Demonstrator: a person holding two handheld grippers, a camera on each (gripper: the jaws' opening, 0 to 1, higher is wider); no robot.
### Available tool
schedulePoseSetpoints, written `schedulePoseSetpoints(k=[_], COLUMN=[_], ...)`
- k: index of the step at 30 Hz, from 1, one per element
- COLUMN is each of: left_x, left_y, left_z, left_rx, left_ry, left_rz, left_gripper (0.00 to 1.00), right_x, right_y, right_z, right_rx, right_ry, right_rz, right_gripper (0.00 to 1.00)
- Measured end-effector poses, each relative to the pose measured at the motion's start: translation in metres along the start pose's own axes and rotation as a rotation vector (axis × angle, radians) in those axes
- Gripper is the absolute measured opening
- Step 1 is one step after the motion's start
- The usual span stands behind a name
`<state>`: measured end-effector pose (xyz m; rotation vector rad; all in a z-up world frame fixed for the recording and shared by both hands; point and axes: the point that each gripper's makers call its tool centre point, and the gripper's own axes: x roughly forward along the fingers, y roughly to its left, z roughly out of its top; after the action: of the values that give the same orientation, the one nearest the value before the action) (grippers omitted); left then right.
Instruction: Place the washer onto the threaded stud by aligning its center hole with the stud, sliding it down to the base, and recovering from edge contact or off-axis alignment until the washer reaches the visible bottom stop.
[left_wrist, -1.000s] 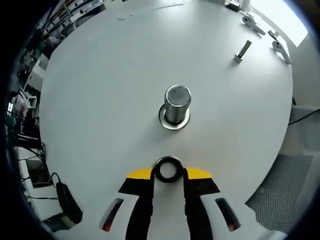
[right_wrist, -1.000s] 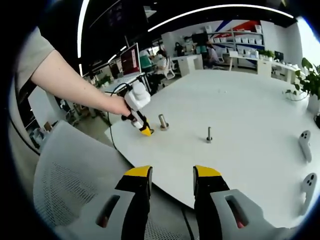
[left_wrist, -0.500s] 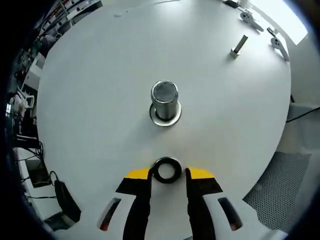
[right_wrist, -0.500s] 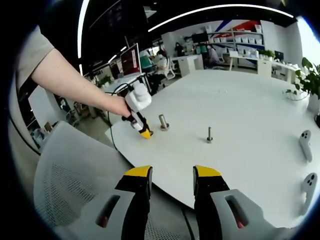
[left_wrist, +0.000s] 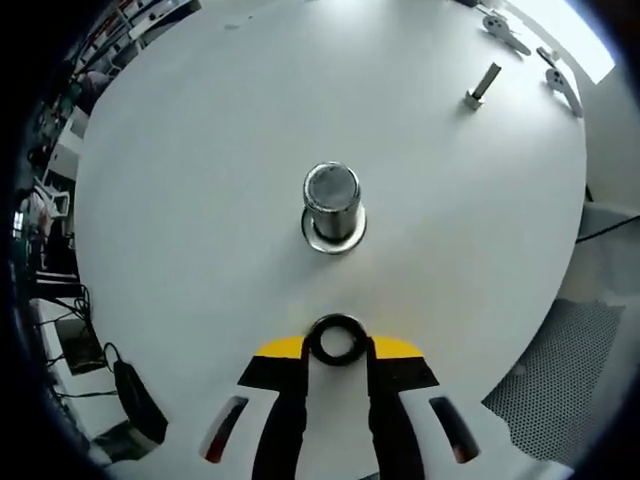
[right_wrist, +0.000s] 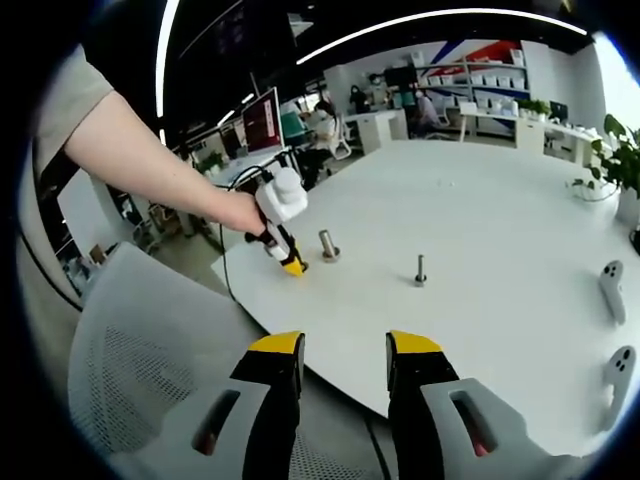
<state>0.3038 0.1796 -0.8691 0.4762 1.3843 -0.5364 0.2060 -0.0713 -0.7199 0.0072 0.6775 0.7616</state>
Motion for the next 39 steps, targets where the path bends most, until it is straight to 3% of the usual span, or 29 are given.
schedulePoseSetpoints(k=[10,12,15,18,21,30,39], left_x=[0.0,-0.002,-0.005,-0.013,-0.021,-0.049,-0.076], left_y=[-0.002,0.001,-0.005,-0.006,-0.004,0.002,0.005], left_z=[0.0,0.0,0.005,0.013,0.02,0.026,0.052], left_rx=[0.03,0.099,0.095,0.124,0.212,0.283,0.334], left_ry=[-0.013,0.0,-0.013,-0.032,-0.036,-0.062,-0.119], left_rz=[-0.001,0.034,0.011,0.013,0.029,0.056,0.075], left_gripper=[0.19,0.19,0.19,0.19,0.19,0.19,0.19], right_x=[0.0,0.0,0.0,0.0,0.0,0.0,0.0], right_y=[-0.001,-0.001,-0.001,-0.001,-0.001,0.0,0.001], right_z=[-0.001,-0.001,-0.001,-0.001,-0.001,0.0,0.001], right_rx=[0.006,0.007,0.007,0.007,0.005,0.001,-0.002], right_ry=[0.002,0.003,0.004,0.004,0.003,0.001,-0.006], right_rz=[0.0,0.0,0.0,0.0,0.0,0.003,0.01], right_gripper=[0.35,0.35,0.35,0.35,0.35,0.35,0.35])
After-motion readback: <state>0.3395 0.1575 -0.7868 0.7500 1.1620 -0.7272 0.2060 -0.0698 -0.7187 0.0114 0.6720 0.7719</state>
